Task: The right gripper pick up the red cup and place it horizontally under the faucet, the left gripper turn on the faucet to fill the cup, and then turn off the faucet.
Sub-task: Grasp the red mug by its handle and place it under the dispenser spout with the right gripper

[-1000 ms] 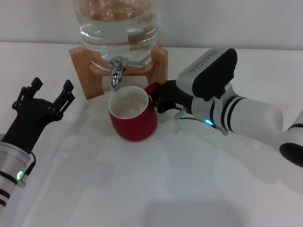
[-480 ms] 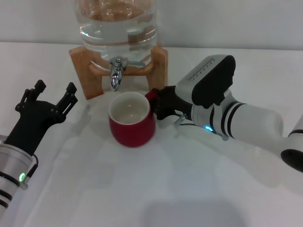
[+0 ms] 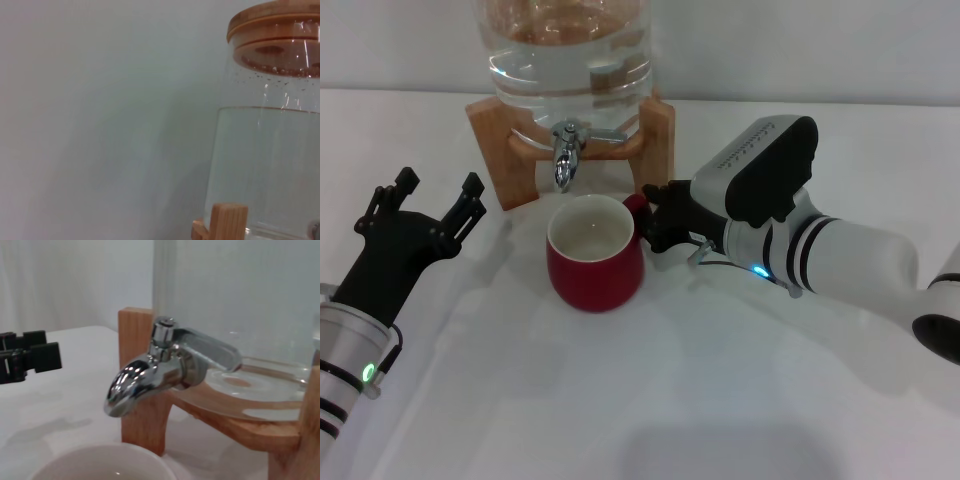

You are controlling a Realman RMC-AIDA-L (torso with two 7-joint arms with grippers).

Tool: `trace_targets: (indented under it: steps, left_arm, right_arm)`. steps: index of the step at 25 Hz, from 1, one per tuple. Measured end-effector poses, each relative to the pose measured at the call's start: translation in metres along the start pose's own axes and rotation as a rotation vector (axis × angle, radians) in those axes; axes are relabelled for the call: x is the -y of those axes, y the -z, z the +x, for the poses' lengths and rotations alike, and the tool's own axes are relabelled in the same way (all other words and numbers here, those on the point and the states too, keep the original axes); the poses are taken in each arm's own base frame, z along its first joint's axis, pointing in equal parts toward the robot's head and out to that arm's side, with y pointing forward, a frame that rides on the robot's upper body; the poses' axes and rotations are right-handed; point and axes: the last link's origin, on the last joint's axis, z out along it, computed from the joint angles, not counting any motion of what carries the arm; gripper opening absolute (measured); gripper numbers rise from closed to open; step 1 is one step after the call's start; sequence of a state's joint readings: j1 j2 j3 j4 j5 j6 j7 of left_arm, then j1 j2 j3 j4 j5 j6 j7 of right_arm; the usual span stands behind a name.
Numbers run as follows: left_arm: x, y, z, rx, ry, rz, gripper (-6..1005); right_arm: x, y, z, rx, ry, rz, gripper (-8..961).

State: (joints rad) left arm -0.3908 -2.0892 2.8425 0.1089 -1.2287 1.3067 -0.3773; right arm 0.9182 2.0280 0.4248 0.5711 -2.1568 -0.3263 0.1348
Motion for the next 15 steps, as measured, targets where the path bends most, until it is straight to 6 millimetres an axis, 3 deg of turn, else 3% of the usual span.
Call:
trace_targets:
  steps: [15]
  left_arm:
    - [-0.0001, -0.0001, 0.0001, 0.0, 0.0, 0.0, 880]
  right_arm:
    - [0.0053, -0.0003, 0.0019, -0.017, -0.034, 0.023, 254]
